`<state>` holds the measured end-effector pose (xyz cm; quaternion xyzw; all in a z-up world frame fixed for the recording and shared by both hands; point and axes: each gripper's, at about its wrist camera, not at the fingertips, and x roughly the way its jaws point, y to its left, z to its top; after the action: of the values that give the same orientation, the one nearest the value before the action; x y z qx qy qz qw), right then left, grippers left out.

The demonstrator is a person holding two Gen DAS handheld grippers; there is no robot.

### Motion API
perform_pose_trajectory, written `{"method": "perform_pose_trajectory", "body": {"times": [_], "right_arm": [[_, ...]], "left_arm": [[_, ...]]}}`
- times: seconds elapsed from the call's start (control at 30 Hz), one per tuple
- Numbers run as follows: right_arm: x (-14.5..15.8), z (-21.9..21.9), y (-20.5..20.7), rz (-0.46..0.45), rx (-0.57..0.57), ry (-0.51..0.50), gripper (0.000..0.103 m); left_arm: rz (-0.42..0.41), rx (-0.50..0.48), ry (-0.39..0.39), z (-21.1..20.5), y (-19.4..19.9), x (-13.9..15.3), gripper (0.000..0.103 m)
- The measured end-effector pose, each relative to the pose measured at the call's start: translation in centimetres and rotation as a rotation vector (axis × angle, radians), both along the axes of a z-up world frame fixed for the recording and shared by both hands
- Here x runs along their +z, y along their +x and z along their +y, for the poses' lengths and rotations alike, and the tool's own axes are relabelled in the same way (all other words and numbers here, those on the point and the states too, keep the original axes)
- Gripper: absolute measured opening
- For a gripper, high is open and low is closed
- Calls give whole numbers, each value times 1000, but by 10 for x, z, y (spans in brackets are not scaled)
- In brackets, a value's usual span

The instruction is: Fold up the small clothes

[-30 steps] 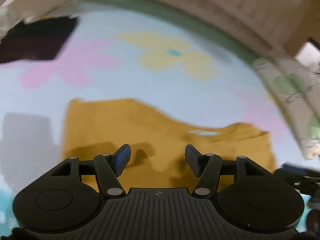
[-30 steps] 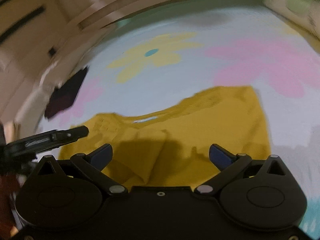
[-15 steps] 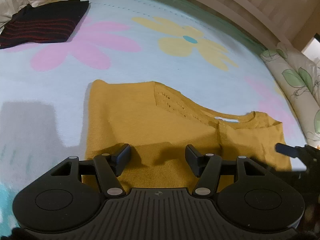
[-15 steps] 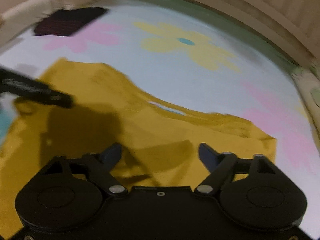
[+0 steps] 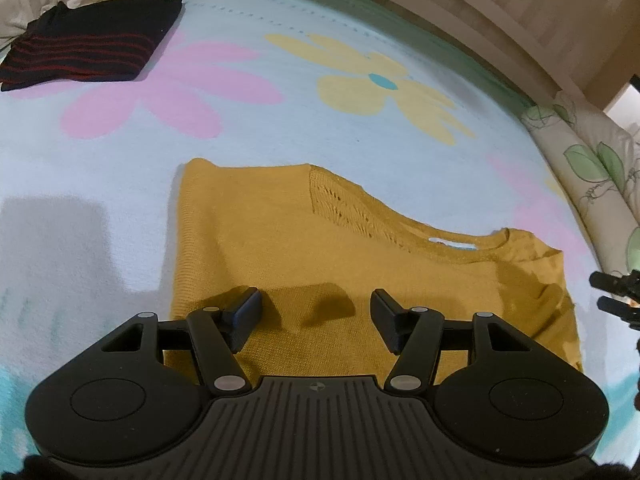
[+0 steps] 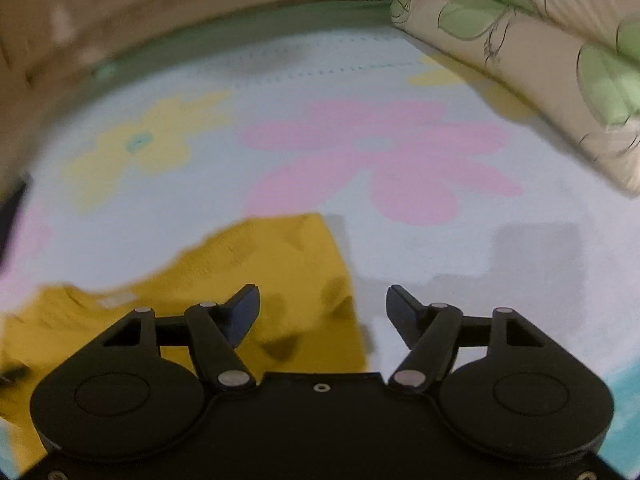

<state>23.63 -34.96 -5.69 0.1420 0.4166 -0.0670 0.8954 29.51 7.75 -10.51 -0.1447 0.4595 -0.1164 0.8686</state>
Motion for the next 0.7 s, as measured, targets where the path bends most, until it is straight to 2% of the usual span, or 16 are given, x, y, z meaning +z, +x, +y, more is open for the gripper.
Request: {"method": "perform_pose_trajectory", "body": {"times": [0.1, 0.17, 0.33, 0.47, 0.53, 0.57, 0.63, 0.7], "right_arm": [[-1, -4, -2, -26, 22, 130, 72], [-9, 0, 1, -9, 49, 165, 72], [-20, 24, 5, 79, 137, 63, 70], [-25, 26, -3, 229, 221, -70, 69], [-22, 20, -8, 285, 219, -105, 69], [-18, 14, -10, 271, 205, -95, 69], [-6, 1, -17, 177, 160, -26, 69], [1, -7, -16, 97, 136, 87, 69]], "left_arm": [[-2, -6, 10, -1, 0, 0, 58], [-4, -11, 17, -3, 0, 0, 59], [2, -5, 3, -1, 1, 0, 59], [3, -2, 5, -2, 2, -1, 59], [3, 2, 8, -2, 2, -1, 59], [4, 5, 9, -2, 2, -1, 59], [3, 7, 11, -3, 1, -1, 59], [0, 2, 15, -4, 1, -1, 59]]}}
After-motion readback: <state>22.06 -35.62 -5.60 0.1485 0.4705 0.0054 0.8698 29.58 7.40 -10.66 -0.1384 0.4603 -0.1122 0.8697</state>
